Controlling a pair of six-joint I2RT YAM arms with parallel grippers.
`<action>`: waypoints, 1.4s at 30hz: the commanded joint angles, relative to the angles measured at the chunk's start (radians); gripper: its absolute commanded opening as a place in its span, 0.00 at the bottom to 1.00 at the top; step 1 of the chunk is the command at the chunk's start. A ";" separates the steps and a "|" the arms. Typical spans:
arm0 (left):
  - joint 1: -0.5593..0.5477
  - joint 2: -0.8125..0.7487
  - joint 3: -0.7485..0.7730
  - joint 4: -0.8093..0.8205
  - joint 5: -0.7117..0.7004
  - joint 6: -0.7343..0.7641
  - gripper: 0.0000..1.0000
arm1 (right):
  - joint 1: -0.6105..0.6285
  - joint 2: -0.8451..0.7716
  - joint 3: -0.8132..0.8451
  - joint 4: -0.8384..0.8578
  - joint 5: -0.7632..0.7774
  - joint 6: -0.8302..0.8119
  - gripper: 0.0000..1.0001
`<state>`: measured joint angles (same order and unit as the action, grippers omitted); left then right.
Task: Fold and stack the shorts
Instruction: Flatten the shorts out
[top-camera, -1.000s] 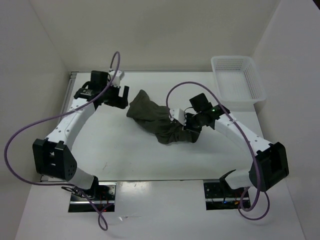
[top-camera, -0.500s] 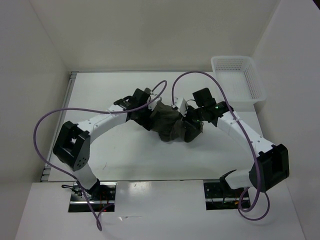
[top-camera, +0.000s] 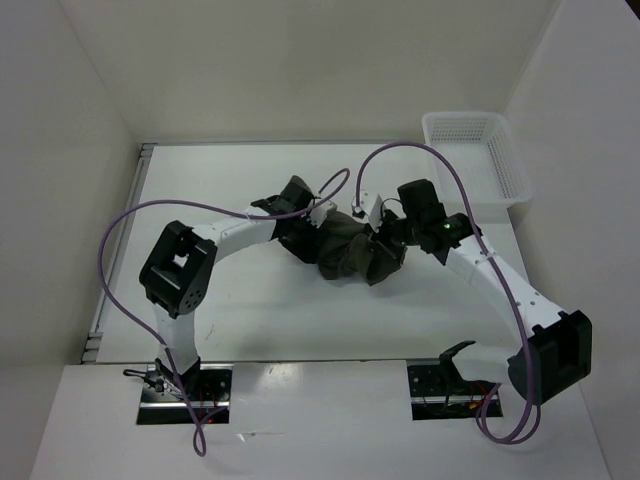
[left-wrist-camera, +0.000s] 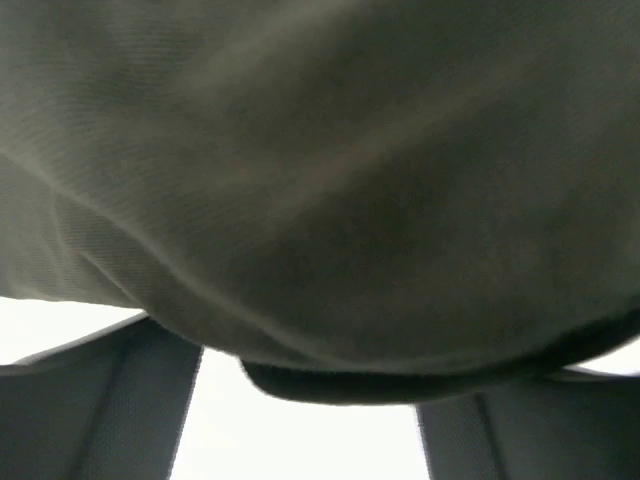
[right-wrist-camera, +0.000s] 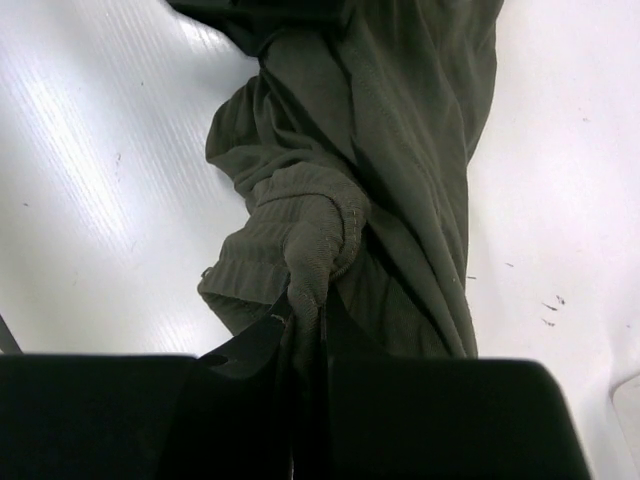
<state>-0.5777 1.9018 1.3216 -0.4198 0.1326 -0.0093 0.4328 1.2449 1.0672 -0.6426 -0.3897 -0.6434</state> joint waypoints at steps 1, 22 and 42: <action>0.007 0.014 0.067 0.024 0.127 0.009 0.64 | -0.012 -0.058 -0.033 0.089 -0.015 0.031 0.01; 0.311 -0.352 0.425 -0.348 -0.073 0.009 0.01 | 0.075 0.022 0.218 0.152 -0.239 0.111 0.01; 0.358 0.322 1.134 -0.487 0.071 0.009 0.83 | -0.095 0.223 0.227 0.314 0.086 0.420 0.84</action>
<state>-0.2638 2.4145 2.4145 -0.8486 0.1452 -0.0017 0.4236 1.4754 1.1893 -0.4335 -0.3912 -0.3679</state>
